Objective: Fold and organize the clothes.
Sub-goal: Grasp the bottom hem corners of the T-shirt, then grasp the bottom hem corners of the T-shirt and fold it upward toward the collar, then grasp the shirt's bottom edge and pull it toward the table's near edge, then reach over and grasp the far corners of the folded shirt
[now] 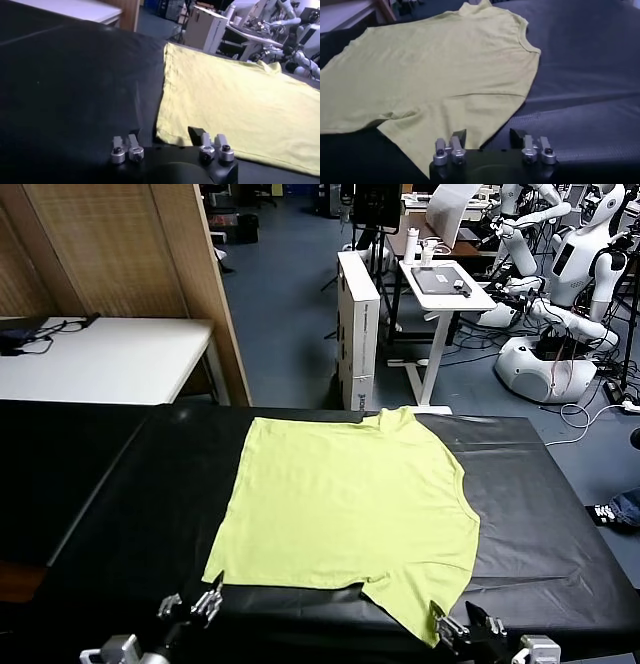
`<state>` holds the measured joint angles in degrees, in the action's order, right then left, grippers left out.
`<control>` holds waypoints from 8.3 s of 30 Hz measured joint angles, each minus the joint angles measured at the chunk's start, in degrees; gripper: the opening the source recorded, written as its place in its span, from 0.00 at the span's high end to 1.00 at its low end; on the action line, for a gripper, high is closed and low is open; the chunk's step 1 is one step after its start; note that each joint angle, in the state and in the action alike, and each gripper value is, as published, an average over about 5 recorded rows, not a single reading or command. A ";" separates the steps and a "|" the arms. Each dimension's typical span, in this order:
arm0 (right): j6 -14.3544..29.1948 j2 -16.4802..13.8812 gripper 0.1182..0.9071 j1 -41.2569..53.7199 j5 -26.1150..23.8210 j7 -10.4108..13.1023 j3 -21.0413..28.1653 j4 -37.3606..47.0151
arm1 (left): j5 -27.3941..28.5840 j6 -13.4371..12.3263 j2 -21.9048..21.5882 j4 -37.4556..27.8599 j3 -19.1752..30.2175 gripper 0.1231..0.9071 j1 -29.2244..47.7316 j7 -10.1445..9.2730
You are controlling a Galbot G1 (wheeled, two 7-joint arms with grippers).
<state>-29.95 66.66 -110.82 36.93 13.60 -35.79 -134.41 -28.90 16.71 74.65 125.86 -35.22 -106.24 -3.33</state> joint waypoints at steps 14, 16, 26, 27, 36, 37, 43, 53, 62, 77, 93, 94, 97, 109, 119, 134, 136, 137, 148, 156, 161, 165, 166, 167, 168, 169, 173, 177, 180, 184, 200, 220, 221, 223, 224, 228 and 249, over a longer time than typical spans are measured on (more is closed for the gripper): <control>-1.42 -0.11 0.97 -2.39 0.14 3.46 -0.14 -3.93 | 0.60 -0.42 -0.33 0.44 -0.23 0.97 -1.09 0.81; -2.80 -0.11 0.97 -3.42 0.14 4.59 -0.15 -5.22 | 0.73 -0.49 -0.41 1.05 -0.59 0.97 -1.73 0.45; -4.79 -0.25 0.97 -6.43 -0.77 6.14 -0.17 -8.95 | 0.90 -2.12 -1.25 5.56 -3.92 0.97 -7.98 0.00; -4.41 -0.25 0.97 -6.30 -0.70 5.96 -0.24 -9.08 | 0.91 -2.30 -1.14 5.72 -4.09 0.97 -8.45 -0.01; 0.26 -1.24 0.97 -1.62 1.53 1.79 -1.41 -8.02 | -0.90 -2.68 1.60 7.05 -3.64 0.97 -7.54 -2.18; 0.52 -1.51 0.97 -0.54 1.84 1.50 -1.44 -7.59 | -1.53 -2.48 1.99 6.95 -3.58 0.97 -6.78 -2.56; 2.21 -3.18 0.97 6.61 2.60 -0.40 -0.93 -4.20 | -4.00 -1.40 3.23 5.49 -2.75 0.97 -0.39 -3.60; 3.74 -6.22 0.97 19.48 2.62 -1.32 1.67 7.18 | -4.02 -0.75 3.13 1.57 -0.40 0.97 10.32 -4.98; 3.67 -7.46 0.97 31.91 2.02 -0.99 6.49 16.39 | -1.99 -0.08 1.46 -3.22 1.74 0.97 16.76 -4.98; 3.76 -6.21 0.97 38.05 -0.12 -1.01 11.01 22.46 | -0.86 -0.35 -2.34 -11.16 4.29 0.97 23.51 -4.71; 2.90 -6.32 0.60 38.98 0.20 -2.48 11.00 23.64 | -1.47 0.45 -5.60 -16.37 5.96 0.97 28.36 -4.40; 2.64 -6.47 0.53 38.80 0.26 -2.93 10.76 23.41 | -1.42 0.59 -5.54 -16.43 5.96 0.96 28.50 -4.40; 1.97 -7.13 0.29 38.05 0.33 -4.36 10.00 22.42 | -1.20 0.96 -5.28 -16.46 6.01 0.87 28.80 -4.44; 0.96 -11.55 0.00 30.12 0.56 -6.42 5.39 15.73 | 0.69 1.75 -4.28 -12.61 4.35 0.03 25.10 -4.84; 1.22 -13.33 0.00 19.92 0.53 -6.56 0.72 12.58 | 2.58 2.39 -2.32 -8.53 4.37 0.00 18.50 -4.89; 1.26 -13.77 0.12 17.79 0.13 -6.61 -0.45 12.69 | 3.11 1.99 -1.47 -10.03 5.78 0.02 18.02 -4.42; 1.27 -13.84 0.27 17.81 0.12 -6.60 -0.44 12.81 | 3.15 1.99 -1.53 -10.13 5.91 0.04 18.10 -4.41; 1.27 -13.86 0.34 17.79 0.12 -6.61 -0.43 12.86 | 3.16 2.00 -1.58 -10.17 5.94 0.05 18.13 -4.40; 1.27 -13.85 0.97 17.50 0.13 -6.62 -0.18 13.11 | 3.27 1.81 -1.76 -10.47 5.96 0.53 18.05 -4.09; -0.46 -14.13 0.97 16.12 1.45 -4.95 -0.75 11.58 | 4.16 1.45 -1.88 -9.55 5.42 0.96 16.85 -4.54; -3.12 -14.58 0.97 14.12 2.18 -4.05 -1.36 8.53 | 5.52 1.66 -2.59 -7.80 4.28 0.97 14.72 -5.54; -5.08 -15.03 0.97 11.66 2.22 -3.24 -1.62 5.18 | 5.94 1.62 -3.26 -5.82 3.13 0.97 11.77 -5.69; -5.61 -15.14 0.97 10.98 2.22 -3.02 -1.66 4.31 | 6.06 1.56 -3.39 -5.25 2.77 0.97 10.77 -5.70; -6.19 -15.24 0.97 10.27 2.22 -2.83 -1.73 3.43 | 6.19 1.46 -3.51 -4.67 2.41 0.97 9.67 -5.69; -6.73 -15.31 0.97 9.58 2.22 -2.71 -1.80 2.62 | 6.33 1.36 -3.60 -4.12 2.06 0.97 8.58 -5.69; -7.28 -15.35 0.97 8.92 2.21 -2.63 -1.87 1.87 | 6.49 1.23 -3.67 -3.57 1.72 0.97 7.49 -5.68; -9.29 -15.40 0.97 6.78 2.11 -2.49 -2.06 -0.29 | 6.91 0.56 -3.85 -1.53 0.30 0.97 3.28 -5.57; -10.55 -15.54 0.97 6.24 1.96 -1.95 -1.63 -0.91 | 6.93 0.06 -4.00 0.02 -1.06 0.97 -0.22 -5.46; -11.03 -15.57 0.97 6.45 1.92 -1.22 -1.26 -0.80 | 6.86 -0.05 -4.05 0.73 -2.14 0.97 -2.01 -5.64; -11.18 -15.58 0.92 6.43 1.93 -0.94 -1.36 -0.75 | 6.83 -0.02 -4.00 0.94 -2.84 0.97 -3.16 -6.10; -12.25 -16.36 0.00 4.77 4.67 -0.72 -2.56 -4.61 | 6.12 3.15 -3.30 4.20 -4.10 0.16 -5.87 -8.81; -12.25 -20.45 0.00 35.35 13.12 -5.40 5.19 8.83 | -9.26 12.86 -7.33 1.45 -5.63 0.00 12.32 -7.10; -12.25 -20.30 0.00 38.16 13.26 -5.82 6.70 10.77 | -10.67 13.04 -7.95 0.66 -5.23 0.00 14.24 -6.85; -12.25 -19.78 0.00 43.63 13.29 -6.61 9.86 14.69 | -13.21 13.45 -9.18 -1.03 -4.46 0.00 17.85 -6.79; -12.25 -19.42 0.00 46.12 13.23 -6.97 11.41 16.60 | -14.23 13.68 -9.75 -1.93 -4.07 0.00 19.58 -6.86; -12.24 -17.46 0.00 54.65 11.92 -8.37 17.34 23.92 | -16.48 14.38 -11.75 -5.96 -2.48 0.00 26.01 -7.18; -9.37 -12.02 0.00 72.58 7.51 -15.19 31.02 45.69 | -14.83 13.24 -14.07 -33.29 8.53 0.00 49.90 -1.84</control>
<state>-39.32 54.65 -38.24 44.44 -1.59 -4.77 -88.73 -43.73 29.94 60.58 92.57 -26.69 -56.34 -5.17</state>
